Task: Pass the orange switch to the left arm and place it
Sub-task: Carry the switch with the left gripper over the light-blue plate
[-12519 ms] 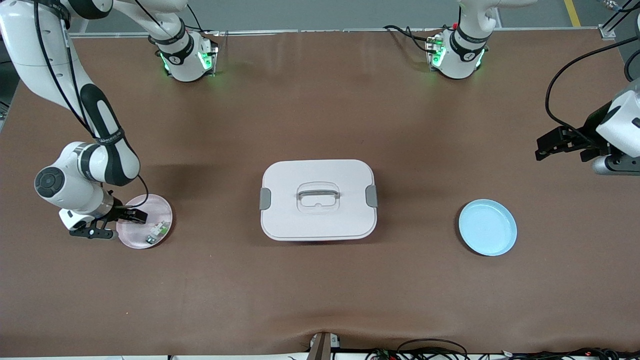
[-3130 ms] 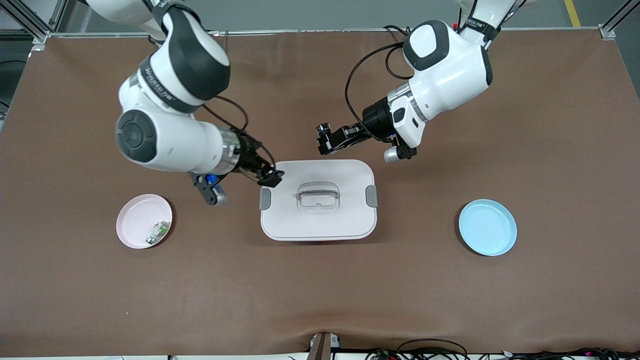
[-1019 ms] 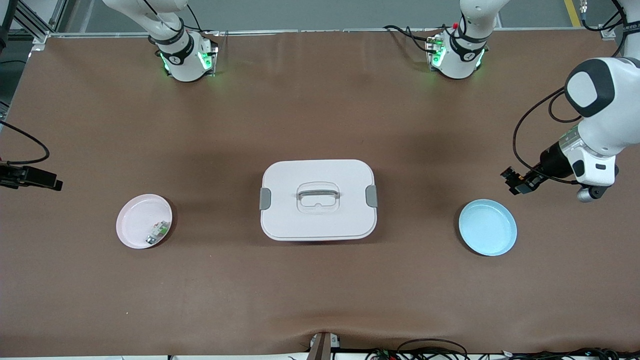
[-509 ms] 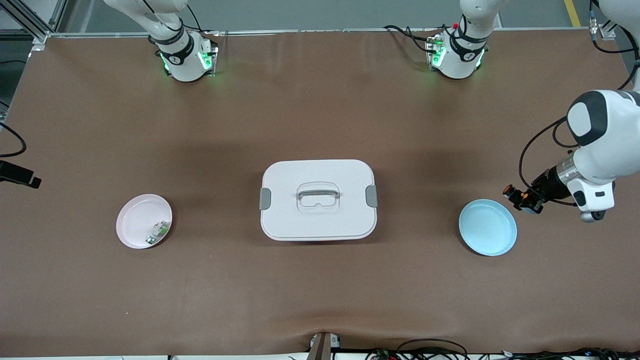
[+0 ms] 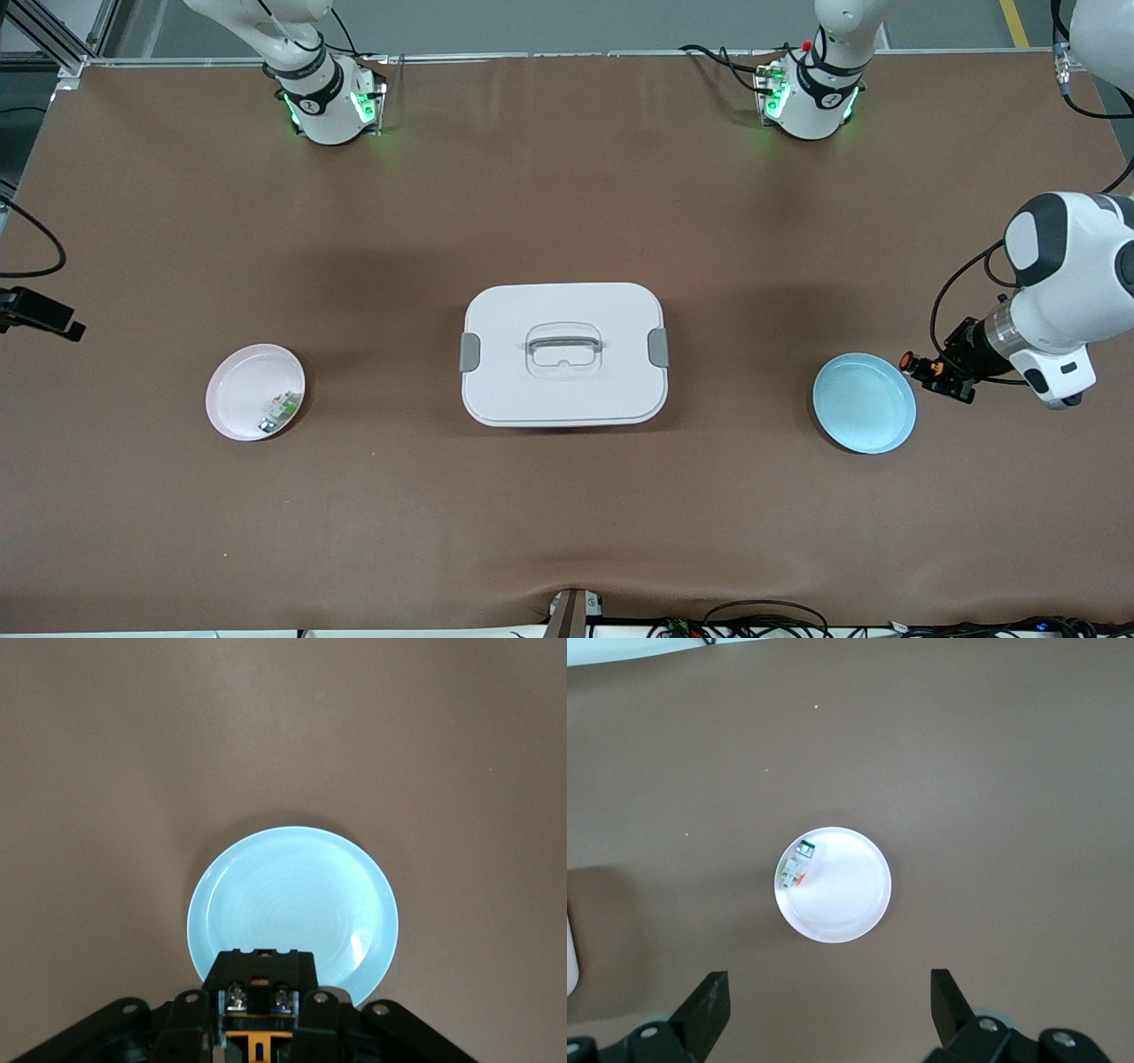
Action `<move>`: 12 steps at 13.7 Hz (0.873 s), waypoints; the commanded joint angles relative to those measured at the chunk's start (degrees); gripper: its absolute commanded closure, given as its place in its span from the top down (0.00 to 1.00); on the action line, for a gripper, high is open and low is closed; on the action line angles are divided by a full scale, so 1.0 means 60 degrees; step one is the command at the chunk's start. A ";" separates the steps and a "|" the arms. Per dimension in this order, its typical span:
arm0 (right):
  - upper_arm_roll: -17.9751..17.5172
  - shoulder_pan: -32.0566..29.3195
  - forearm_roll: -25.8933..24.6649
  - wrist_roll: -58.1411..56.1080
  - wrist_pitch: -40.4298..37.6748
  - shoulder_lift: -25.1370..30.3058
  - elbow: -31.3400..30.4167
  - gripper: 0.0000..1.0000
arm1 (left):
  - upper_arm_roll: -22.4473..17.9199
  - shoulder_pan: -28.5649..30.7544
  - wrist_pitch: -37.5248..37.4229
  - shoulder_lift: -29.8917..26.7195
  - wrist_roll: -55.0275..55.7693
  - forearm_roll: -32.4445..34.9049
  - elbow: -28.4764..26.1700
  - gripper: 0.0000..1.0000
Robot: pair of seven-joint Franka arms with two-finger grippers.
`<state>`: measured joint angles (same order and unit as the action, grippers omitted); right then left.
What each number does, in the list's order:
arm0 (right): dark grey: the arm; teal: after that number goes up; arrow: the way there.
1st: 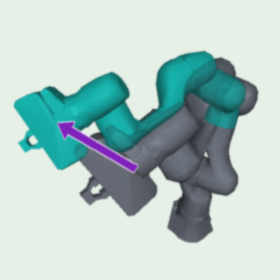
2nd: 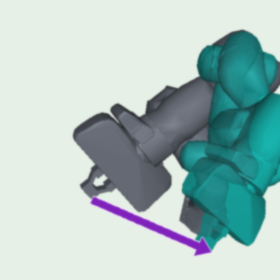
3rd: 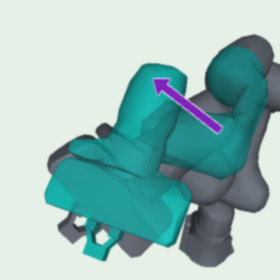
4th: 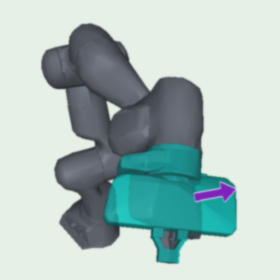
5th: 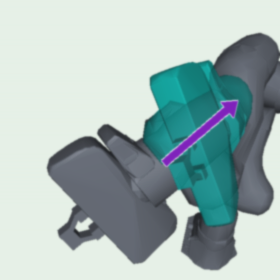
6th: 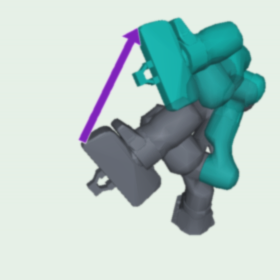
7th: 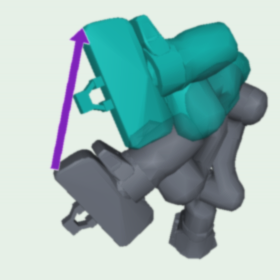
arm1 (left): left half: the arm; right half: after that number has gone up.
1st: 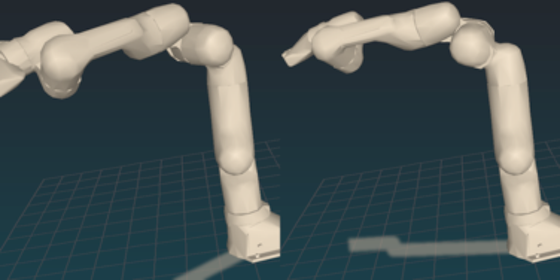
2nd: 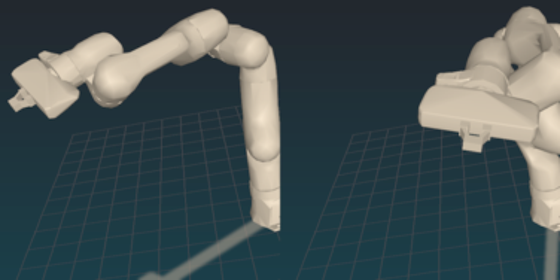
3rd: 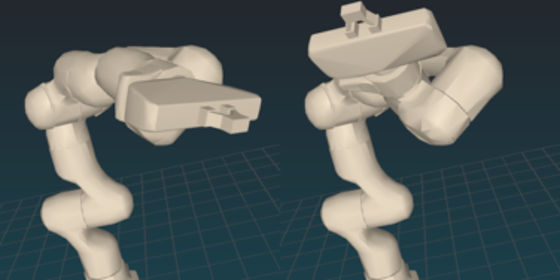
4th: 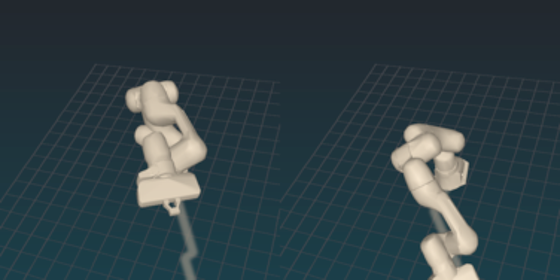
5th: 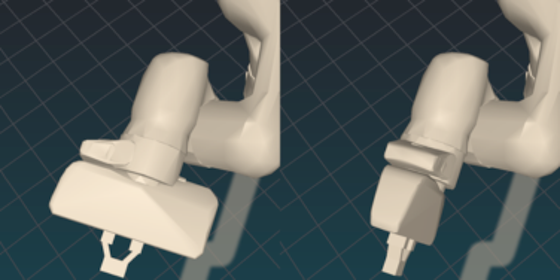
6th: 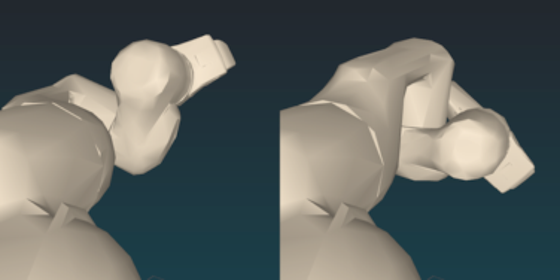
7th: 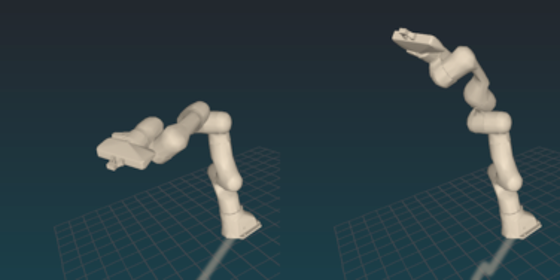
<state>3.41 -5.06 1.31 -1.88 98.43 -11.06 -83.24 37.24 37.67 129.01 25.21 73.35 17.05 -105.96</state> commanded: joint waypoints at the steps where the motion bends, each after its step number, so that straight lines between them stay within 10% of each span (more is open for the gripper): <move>1: -0.0042 0.0491 -0.0524 0.0269 0.0133 0.0540 -0.0542 1.00 | 0.0049 -0.0169 -0.0232 0.0484 0.0882 0.0846 0.0375 0.06; 5: -0.0027 0.0477 -0.0379 0.0314 -0.0335 0.0482 0.0117 1.00 | -0.0416 -0.0809 -0.0246 0.0647 0.1353 0.0952 0.0463 0.06; 12: 0.0017 0.0229 -0.0102 0.0870 -0.0804 0.0438 0.0148 1.00 | -0.5425 -0.5541 0.0485 0.0646 0.1251 -0.1096 0.0404 0.06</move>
<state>3.69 -2.42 -0.19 2.51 94.54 -8.69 -82.40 10.13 9.53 130.80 29.00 80.97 13.08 -103.78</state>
